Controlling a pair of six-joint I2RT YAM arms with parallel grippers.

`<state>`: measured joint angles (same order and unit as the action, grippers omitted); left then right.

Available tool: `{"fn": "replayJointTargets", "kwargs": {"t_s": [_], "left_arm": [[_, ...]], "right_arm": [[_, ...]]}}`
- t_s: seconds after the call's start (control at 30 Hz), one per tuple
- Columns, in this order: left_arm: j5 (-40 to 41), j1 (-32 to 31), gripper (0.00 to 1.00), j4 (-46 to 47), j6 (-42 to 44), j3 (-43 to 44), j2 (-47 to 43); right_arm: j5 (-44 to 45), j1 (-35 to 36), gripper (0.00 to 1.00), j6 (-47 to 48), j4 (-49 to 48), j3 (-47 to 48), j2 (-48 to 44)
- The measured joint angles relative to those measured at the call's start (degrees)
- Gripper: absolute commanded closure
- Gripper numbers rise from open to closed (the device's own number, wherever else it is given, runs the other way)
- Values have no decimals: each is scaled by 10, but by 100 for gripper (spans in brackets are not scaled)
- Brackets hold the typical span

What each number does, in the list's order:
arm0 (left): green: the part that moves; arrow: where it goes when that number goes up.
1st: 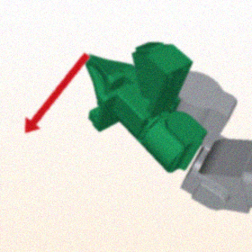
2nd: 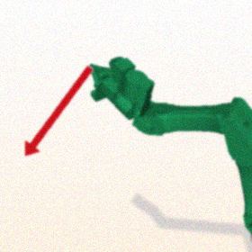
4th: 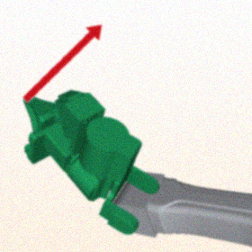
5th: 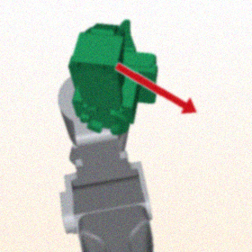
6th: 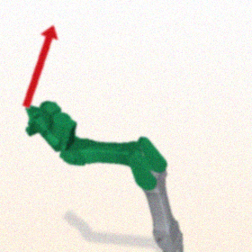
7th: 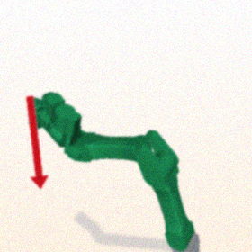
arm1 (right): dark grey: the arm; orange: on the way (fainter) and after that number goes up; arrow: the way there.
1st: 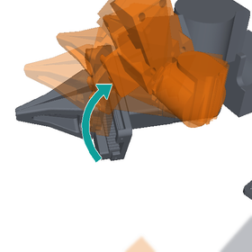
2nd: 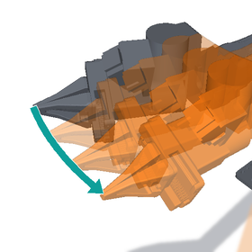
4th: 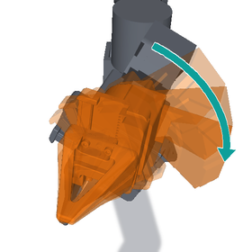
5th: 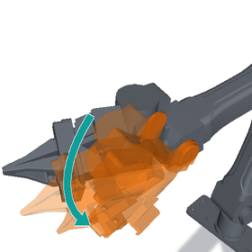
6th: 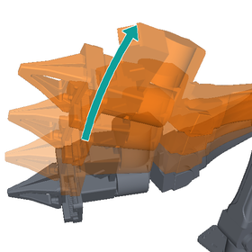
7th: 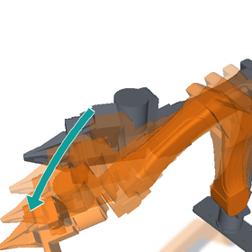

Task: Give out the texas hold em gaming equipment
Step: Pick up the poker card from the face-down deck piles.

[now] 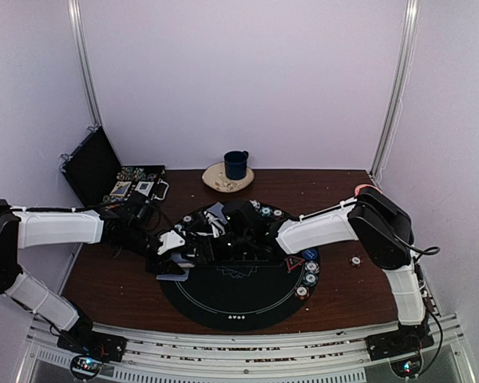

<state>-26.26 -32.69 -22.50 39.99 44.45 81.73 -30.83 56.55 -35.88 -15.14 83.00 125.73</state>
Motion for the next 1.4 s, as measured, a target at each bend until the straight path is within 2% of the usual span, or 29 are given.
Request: {"fn": "replayJointTargets", "kwargs": {"t_s": [0.5, 0.6, 0.8, 0.93, 1.07, 1.27, 1.4], "left_arm": [[2, 0, 65, 0, 0, 0, 3], [1, 0, 65, 0, 0, 0, 3], [1, 0, 65, 1, 0, 0, 3], [1, 0, 65, 1, 0, 0, 3], [0, 0, 65, 1, 0, 0, 3], [0, 0, 65, 1, 0, 0, 3], [-4, -1, 65, 2, 0, 0, 3]], "right_arm": [[2, -7, 39, 33, 41, -19, -33], [0, -7, 47, 46, 53, -19, -39], [-8, -6, 72, 61, 64, -18, -50], [-17, -4, 77, 68, 65, -18, -57], [-24, -3, 100, 74, 64, -18, -63], [-32, -3, 100, 75, 63, -20, -66], [-32, -4, 100, 68, 39, -53, -86]]}}
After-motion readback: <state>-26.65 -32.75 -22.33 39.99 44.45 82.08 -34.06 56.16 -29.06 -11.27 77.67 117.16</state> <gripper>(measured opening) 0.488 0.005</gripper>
